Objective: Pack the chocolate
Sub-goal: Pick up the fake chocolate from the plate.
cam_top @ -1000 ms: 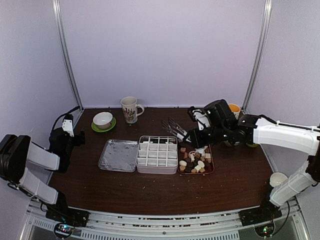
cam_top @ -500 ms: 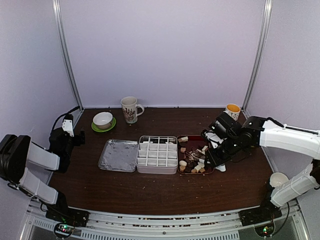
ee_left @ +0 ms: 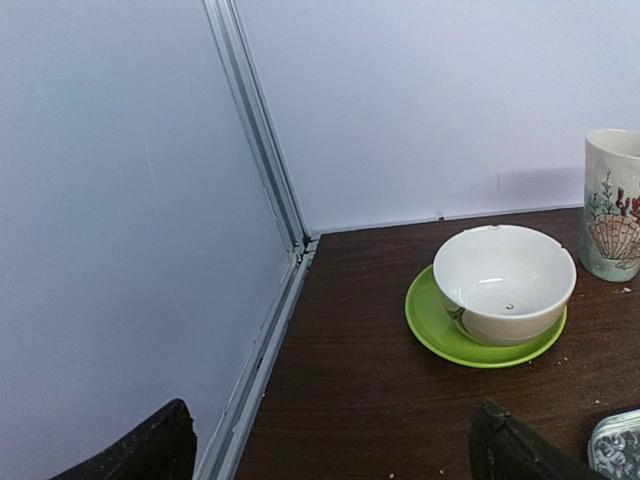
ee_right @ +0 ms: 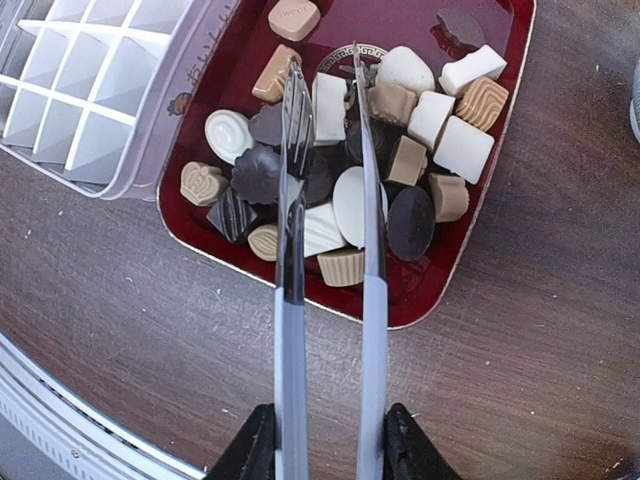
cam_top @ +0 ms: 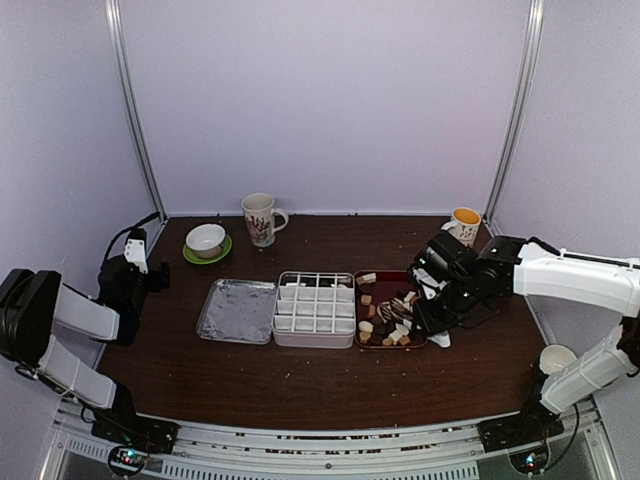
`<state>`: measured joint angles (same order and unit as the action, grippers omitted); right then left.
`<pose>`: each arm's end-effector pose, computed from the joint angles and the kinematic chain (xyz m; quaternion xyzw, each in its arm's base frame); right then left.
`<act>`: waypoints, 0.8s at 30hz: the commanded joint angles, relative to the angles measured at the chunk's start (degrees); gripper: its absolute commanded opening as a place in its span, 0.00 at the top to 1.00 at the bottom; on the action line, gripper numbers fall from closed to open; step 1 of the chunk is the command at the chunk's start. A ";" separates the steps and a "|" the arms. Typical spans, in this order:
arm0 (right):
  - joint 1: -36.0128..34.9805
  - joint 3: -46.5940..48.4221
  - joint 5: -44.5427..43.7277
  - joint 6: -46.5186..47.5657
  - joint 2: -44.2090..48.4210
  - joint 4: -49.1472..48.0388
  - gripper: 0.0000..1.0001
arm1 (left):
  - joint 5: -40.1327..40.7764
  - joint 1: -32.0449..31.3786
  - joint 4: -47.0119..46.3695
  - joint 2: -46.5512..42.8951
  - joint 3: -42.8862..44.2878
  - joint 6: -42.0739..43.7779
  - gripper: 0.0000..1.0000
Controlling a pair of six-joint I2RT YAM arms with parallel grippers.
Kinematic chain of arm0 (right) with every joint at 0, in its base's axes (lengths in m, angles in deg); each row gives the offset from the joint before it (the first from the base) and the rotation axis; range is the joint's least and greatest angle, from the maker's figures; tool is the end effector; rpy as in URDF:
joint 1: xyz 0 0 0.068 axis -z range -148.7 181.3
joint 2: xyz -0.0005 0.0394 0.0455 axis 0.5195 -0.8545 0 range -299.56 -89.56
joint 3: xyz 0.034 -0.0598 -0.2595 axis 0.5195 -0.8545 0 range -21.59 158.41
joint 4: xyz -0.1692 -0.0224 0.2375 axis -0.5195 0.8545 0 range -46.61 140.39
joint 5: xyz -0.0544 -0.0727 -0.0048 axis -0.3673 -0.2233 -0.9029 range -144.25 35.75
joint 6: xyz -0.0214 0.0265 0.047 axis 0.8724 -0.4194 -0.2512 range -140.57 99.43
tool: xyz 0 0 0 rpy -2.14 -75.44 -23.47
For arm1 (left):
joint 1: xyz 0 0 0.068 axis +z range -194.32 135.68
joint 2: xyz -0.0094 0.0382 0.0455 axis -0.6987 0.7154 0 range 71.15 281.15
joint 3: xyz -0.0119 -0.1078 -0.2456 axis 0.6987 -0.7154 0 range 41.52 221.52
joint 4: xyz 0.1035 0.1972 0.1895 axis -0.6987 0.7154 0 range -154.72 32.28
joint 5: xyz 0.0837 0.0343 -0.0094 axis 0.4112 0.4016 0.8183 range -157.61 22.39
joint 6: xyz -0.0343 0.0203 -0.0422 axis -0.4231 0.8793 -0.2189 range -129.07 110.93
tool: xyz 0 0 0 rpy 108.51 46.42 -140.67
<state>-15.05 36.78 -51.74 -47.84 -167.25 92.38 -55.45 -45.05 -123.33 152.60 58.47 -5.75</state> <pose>0.1985 0.2108 0.2244 -0.1668 0.9676 0.1299 0.1377 0.2693 0.0053 0.1335 -0.0449 0.7403 0.0937 0.6642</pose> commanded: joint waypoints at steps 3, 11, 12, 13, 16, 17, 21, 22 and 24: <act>0.64 -0.26 -0.66 -1.90 -1.11 -1.85 0.65 | -0.50 0.42 -2.12 0.38 0.82 -0.42 0.02; 0.64 0.34 0.83 -1.16 -3.99 -2.98 0.66 | -0.52 0.43 -2.03 0.37 0.85 -0.41 0.02; 0.60 0.39 0.69 -1.13 -4.11 -3.22 0.68 | -0.48 0.42 -2.03 0.38 0.85 -0.43 0.02; 0.62 0.52 -0.02 -1.31 -4.03 -3.32 0.71 | -0.50 0.42 -2.00 0.38 0.85 -0.41 0.02; 0.57 1.68 -3.43 -1.73 -1.84 -3.99 0.76 | -0.53 0.46 -2.09 0.37 0.82 -0.43 0.02; 0.59 2.27 -4.58 -1.59 -1.04 -4.48 0.78 | -0.49 0.46 -2.08 0.38 0.81 -0.41 0.02; 0.66 3.77 -6.10 -0.53 1.16 -7.14 0.80 | -0.49 0.45 -2.12 0.37 0.83 -0.41 0.02; 0.66 3.81 -5.83 -0.19 1.62 -8.06 0.81 | -0.48 0.39 -2.07 0.37 0.87 -0.43 0.02; 0.69 3.52 -4.36 0.98 2.43 -10.70 0.81 | -0.48 0.47 -2.03 0.37 0.84 -0.42 0.02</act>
<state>-14.57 38.35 -54.70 -48.84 -167.88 87.68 -55.45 -45.05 -123.33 152.60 58.47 -5.73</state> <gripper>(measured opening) 0.276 0.978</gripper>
